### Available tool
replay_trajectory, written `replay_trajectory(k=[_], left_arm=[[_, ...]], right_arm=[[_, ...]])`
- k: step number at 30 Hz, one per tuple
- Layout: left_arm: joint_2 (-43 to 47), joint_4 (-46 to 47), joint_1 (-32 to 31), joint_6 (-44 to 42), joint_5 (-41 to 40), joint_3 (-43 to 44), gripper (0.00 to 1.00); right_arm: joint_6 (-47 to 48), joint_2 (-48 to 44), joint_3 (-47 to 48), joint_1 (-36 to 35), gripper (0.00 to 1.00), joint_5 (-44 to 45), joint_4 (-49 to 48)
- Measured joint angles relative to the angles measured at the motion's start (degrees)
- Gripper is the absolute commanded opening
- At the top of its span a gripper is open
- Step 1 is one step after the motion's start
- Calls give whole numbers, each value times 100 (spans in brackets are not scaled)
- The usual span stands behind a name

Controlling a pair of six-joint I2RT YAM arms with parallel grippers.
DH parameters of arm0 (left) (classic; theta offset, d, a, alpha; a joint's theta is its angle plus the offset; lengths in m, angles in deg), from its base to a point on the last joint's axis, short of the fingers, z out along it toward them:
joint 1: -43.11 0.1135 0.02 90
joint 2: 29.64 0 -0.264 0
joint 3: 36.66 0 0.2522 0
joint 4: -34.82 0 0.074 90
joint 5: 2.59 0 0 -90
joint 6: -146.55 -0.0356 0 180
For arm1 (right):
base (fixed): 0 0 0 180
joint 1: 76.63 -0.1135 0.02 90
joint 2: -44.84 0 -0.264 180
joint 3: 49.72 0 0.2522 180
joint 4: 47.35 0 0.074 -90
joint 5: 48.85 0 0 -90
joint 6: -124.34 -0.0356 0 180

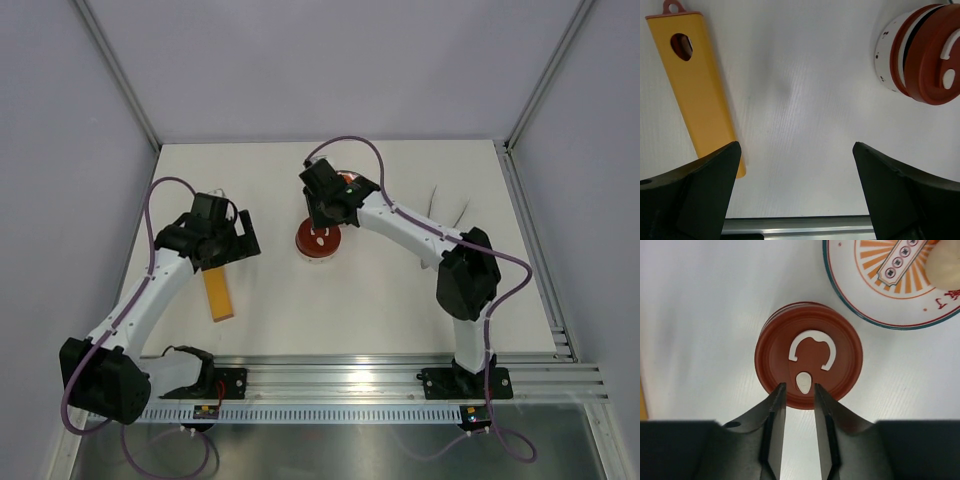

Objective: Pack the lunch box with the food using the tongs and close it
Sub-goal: Close the box lid on the packing box.

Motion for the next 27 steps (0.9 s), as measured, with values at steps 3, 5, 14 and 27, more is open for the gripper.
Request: replay_trajectory(k=[3, 5, 14, 27], left_arm=[[-168, -46, -247, -7, -109, 330, 99], [-398, -131, -553, -42, -247, 739, 99], [-2061, -289, -1672, -238, -990, 2463, 99], [-3331, 149, -17, -85, 35, 2752, 96]], right_arm=[[-50, -348, -122, 247, 47, -9, -55], [-120, -752, -551, 549, 51, -35, -160], [-413, -1641, -2122, 1895, 51, -496, -149], [-546, -629, -2092, 1812, 47, -1086, -199]])
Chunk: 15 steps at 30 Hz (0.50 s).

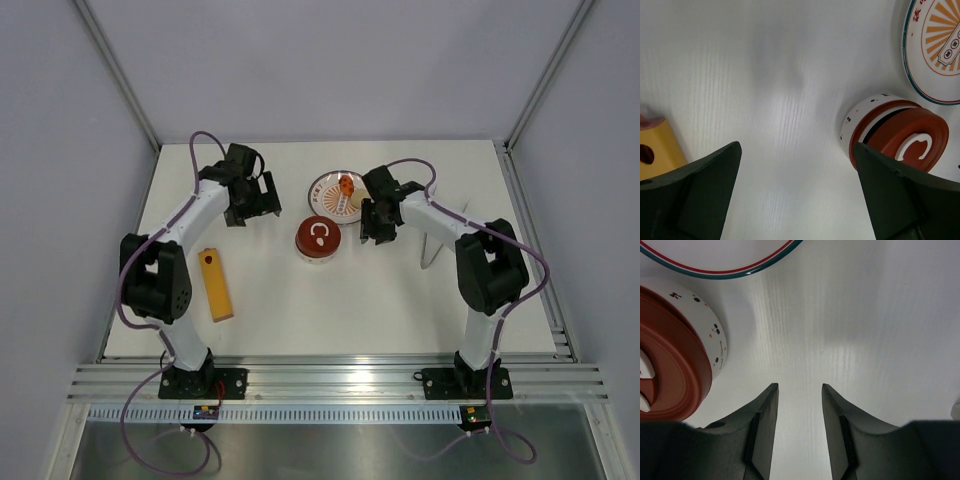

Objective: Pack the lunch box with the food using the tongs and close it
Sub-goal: Close the box lid on the packing box.

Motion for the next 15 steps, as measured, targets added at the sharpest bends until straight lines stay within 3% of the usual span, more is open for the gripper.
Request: replay_trajectory(k=[8, 15], left_arm=[[-1294, 114, -63, 107, 616, 332, 93], [-1517, 306, -68, 199, 1108, 304, 93]], right_arm=[[-50, 439, 334, -107, 47, -205, -57], [-138, 586, 483, -337, 47, -474, -140]])
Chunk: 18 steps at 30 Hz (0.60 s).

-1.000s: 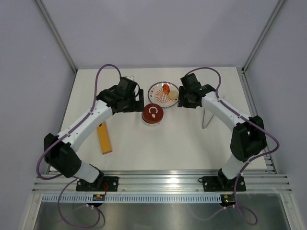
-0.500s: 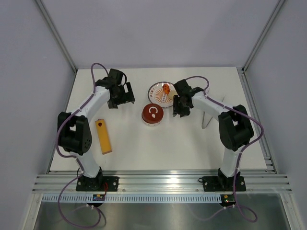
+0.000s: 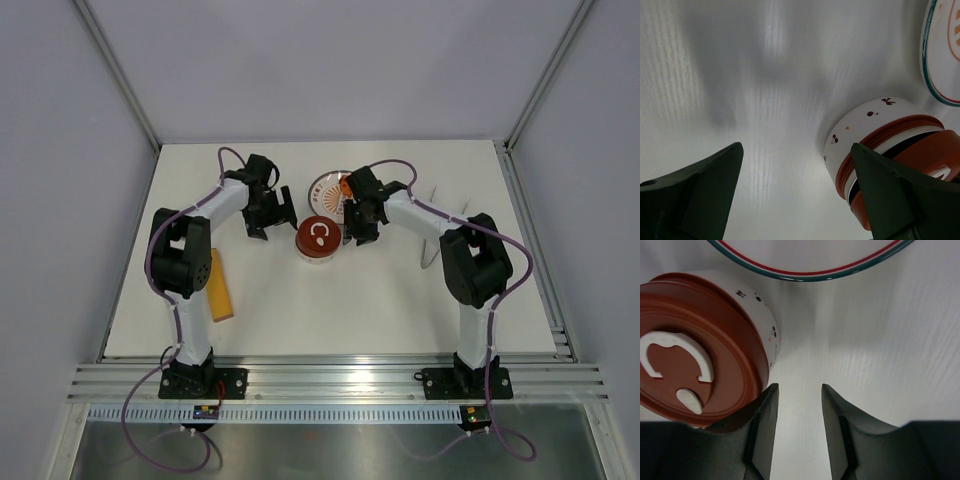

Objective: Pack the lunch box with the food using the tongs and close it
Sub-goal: Close the box lid on the packing box.

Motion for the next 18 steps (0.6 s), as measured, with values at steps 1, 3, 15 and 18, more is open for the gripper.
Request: replay_trajectory(k=[1, 3, 15, 18], left_arm=[[0, 46, 0, 2, 55, -20, 93], [0, 133, 0, 15, 142, -92, 93], [0, 348, 59, 85, 160, -404, 95], [7, 321, 59, 83, 94, -404, 96]], right_arm=[[-9, 22, 50, -26, 47, -28, -2], [-20, 52, 149, -74, 47, -83, -9], [-101, 57, 258, -162, 47, -68, 63], [-105, 57, 258, -164, 47, -24, 59]])
